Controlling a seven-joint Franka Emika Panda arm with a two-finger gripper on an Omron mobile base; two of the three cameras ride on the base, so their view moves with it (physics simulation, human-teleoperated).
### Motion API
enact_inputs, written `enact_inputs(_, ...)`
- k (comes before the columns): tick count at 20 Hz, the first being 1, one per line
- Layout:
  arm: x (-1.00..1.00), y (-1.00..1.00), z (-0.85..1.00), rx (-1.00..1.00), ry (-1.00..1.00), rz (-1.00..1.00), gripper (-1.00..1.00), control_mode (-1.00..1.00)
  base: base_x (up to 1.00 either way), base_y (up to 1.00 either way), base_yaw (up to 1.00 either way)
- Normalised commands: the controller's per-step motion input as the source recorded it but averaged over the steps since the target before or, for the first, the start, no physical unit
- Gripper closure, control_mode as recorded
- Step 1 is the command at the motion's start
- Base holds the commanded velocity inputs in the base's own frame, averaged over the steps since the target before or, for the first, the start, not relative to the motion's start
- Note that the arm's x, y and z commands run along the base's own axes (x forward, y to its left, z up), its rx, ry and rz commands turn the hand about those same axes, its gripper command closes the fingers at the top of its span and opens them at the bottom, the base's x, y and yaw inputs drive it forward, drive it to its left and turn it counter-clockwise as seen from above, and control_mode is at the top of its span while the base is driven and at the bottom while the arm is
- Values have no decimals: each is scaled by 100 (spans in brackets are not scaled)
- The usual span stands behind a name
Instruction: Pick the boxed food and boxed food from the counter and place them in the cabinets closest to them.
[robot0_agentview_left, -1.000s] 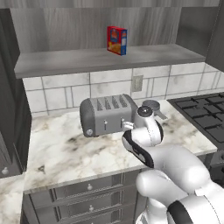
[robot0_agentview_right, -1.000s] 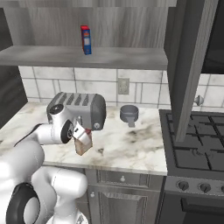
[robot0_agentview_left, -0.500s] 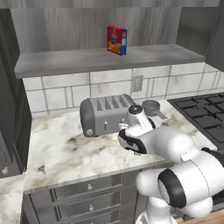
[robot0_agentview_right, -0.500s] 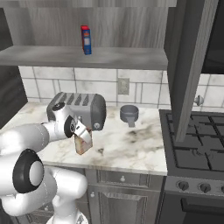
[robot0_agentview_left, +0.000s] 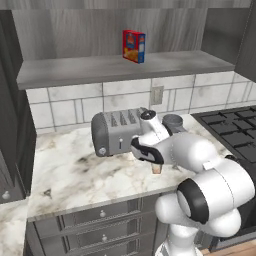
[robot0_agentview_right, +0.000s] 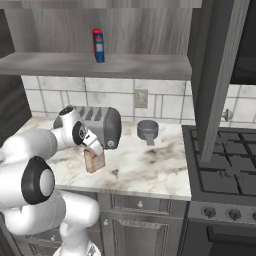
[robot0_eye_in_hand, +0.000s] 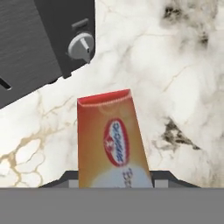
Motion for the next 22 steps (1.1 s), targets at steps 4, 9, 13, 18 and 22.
enact_inputs(4, -5, 3, 27, 0, 0, 0, 100, -100, 0, 0, 0)
enact_inputs(9, -25, 1, 39, 0, 0, 0, 100, -100, 0, 0, 0)
enact_inputs(13, -39, 4, 16, -2, 0, 4, 100, -100, 0, 0, 0)
enact_inputs(18, -54, 6, 6, -5, 0, 10, 100, -100, 0, 0, 0)
enact_inputs(22, -57, 10, -9, -10, 0, 17, 100, -100, 0, 0, 0)
